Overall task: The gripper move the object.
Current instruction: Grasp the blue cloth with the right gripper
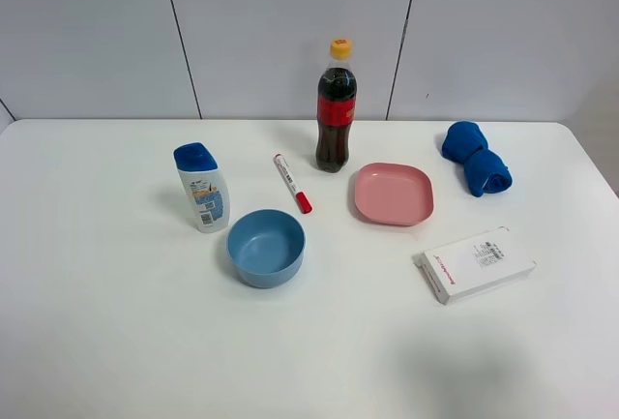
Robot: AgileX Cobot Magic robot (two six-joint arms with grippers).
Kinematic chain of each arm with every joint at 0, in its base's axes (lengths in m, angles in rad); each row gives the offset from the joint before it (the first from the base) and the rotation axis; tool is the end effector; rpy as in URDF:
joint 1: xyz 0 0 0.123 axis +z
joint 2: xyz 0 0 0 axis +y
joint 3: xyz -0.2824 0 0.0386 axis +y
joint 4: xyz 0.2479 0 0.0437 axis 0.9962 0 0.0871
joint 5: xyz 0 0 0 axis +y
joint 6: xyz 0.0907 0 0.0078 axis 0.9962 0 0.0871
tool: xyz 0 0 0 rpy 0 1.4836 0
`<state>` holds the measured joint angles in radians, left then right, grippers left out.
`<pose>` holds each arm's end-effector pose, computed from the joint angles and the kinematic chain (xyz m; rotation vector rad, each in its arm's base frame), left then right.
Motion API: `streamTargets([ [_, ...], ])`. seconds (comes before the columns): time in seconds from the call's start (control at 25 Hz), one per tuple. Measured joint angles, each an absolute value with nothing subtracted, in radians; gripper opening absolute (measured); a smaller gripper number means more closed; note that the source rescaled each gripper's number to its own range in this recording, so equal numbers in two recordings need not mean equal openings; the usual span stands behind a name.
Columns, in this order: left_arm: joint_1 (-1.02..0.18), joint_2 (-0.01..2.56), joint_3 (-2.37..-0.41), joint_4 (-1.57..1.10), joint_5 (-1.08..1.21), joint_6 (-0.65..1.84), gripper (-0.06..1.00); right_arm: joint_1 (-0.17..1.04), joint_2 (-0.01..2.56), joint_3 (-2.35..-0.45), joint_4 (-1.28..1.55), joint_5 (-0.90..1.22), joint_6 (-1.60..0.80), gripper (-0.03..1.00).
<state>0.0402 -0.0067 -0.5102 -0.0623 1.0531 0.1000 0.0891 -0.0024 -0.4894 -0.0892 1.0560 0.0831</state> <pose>-0.0067 -0.0052 0.2807 0.0635 2.0173 0.0148 -0.0033 -0.0074 0.2749 -0.0027 2.0445 0.0007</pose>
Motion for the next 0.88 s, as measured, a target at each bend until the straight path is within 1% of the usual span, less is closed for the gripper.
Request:
streamTargets([
  [0.04,0.04,-0.007,-0.51,-0.062,1.053,0.1,1.0,0.089,-0.002,-0.489,-0.089,1.056,0.083,0.97],
  [0.88,0.04,-0.007,-0.51,-0.062,1.053,0.1,1.0,0.089,-0.002,-0.489,-0.089,1.056,0.083,0.97],
])
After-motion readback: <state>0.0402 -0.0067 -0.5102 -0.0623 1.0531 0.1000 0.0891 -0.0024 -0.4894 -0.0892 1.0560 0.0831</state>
